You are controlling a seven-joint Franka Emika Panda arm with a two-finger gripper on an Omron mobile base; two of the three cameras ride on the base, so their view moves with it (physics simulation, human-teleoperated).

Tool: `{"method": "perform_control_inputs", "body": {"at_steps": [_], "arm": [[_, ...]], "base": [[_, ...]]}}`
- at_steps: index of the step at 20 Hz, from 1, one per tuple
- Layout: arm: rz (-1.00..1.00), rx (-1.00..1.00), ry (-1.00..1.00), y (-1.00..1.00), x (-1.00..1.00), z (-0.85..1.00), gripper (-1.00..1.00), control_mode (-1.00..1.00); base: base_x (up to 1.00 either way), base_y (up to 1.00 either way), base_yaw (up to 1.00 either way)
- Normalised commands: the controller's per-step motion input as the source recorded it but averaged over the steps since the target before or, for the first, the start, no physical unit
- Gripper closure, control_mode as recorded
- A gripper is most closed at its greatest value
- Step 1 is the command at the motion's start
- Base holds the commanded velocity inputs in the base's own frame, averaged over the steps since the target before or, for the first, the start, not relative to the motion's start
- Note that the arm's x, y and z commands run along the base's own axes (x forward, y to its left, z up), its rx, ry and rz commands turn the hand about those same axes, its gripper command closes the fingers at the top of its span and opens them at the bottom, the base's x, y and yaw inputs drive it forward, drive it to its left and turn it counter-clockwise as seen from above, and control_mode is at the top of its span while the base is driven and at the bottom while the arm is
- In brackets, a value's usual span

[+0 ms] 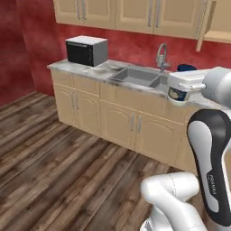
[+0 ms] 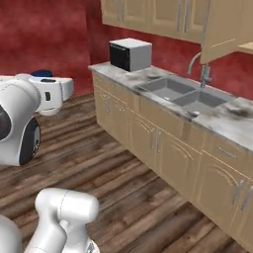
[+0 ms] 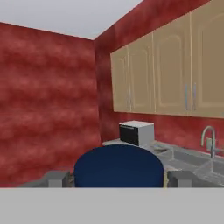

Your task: Move the mayonnaise and mustard from the cabinet to the dining counter.

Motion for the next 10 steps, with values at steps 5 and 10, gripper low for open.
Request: {"method": "perform_control_inputs", "body": {"at_steps": [5, 10], "arm": [[0.0, 0.0, 0.0, 0.0, 0.0, 0.0, 1.0, 1.0], [0.0, 0.0, 0.0, 0.0, 0.0, 0.0, 1.0, 1.0]], "base": [[-0.46, 0.31, 0.99], [0.05, 0.26, 0.87]]}}
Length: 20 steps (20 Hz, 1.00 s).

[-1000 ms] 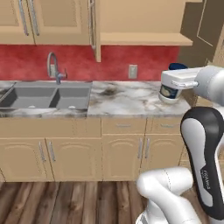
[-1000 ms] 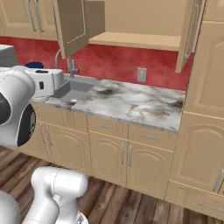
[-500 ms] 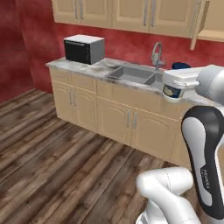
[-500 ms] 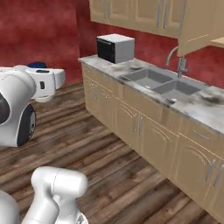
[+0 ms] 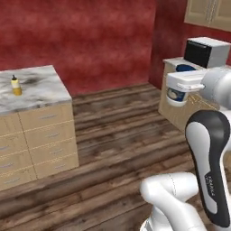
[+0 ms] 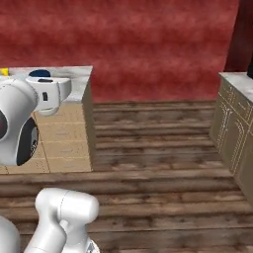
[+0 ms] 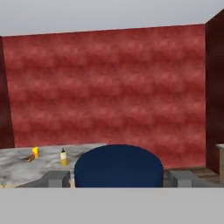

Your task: Move the mayonnaise and mustard from the cabinet to the dining counter.

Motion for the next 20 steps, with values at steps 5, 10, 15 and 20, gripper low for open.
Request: {"method": "perform_control_inputs", "body": {"at_steps": [5, 10, 15, 20], "arm": [[0.0, 0.0, 0.0, 0.0, 0.0, 0.0, 1.0, 1.0], [0.0, 0.0, 0.0, 0.0, 0.0, 0.0, 1.0, 1.0], [0.0, 0.0, 0.0, 0.0, 0.0, 0.0, 1.0, 1.0], [0.0, 0.0, 0.0, 0.0, 0.0, 0.0, 1.0, 1.0]], "base": [[0.63, 0.0, 0.39], [0.49, 0.0, 0.21], [0.49, 0.0, 0.13], [0.73, 0.15, 0.01]]}}
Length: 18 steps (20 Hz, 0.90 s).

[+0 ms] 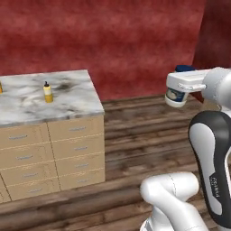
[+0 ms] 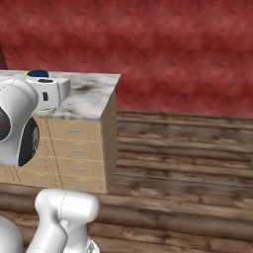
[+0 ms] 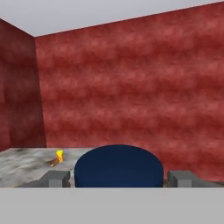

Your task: Move the mayonnaise and mustard from the cabinet to the dining counter.

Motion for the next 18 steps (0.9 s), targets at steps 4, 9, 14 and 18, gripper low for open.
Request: {"method": "perform_control_inputs", "body": {"at_steps": [4, 9, 14, 18], "arm": [[0.0, 0.0, 0.0, 0.0, 0.0, 0.0, 1.0, 1.0], [0.0, 0.0, 0.0, 0.0, 0.0, 0.0, 1.0, 1.0], [0.0, 0.0, 0.0, 0.0, 0.0, 0.0, 1.0, 1.0], [0.0, 0.0, 0.0, 0.0, 0.0, 0.0, 1.0, 1.0]], "base": [[0.73, 0.54, -0.02], [0.56, 0.75, -0.03], [0.42, 0.58, -0.02], [0.46, 0.26, -0.01]]}}
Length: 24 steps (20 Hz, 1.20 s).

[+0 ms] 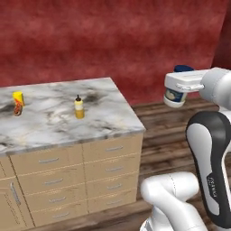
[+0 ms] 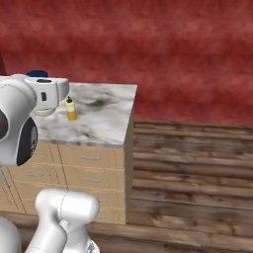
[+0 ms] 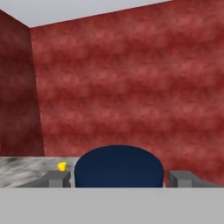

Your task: Move the mayonnaise and mustard from the cabinet to the dining counter.

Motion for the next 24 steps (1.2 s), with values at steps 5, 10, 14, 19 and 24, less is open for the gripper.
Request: {"method": "perform_control_inputs", "body": {"at_steps": [5, 10, 14, 19, 24], "arm": [[0.0, 0.0, 0.0, 0.0, 0.0, 0.0, 1.0, 1.0], [0.0, 0.0, 0.0, 0.0, 0.0, 0.0, 1.0, 1.0], [0.0, 0.0, 0.0, 0.0, 0.0, 0.0, 1.0, 1.0], [0.0, 0.0, 0.0, 0.0, 0.0, 0.0, 1.0, 1.0], [0.0, 0.0, 0.0, 0.0, 0.0, 0.0, 1.0, 1.0]], "base": [[0.52, 0.13, 0.0], [0.36, 0.34, 0.0], [0.33, 0.35, 0.0], [0.38, 0.3, 0.0], [0.45, 0.33, 0.0]]}}
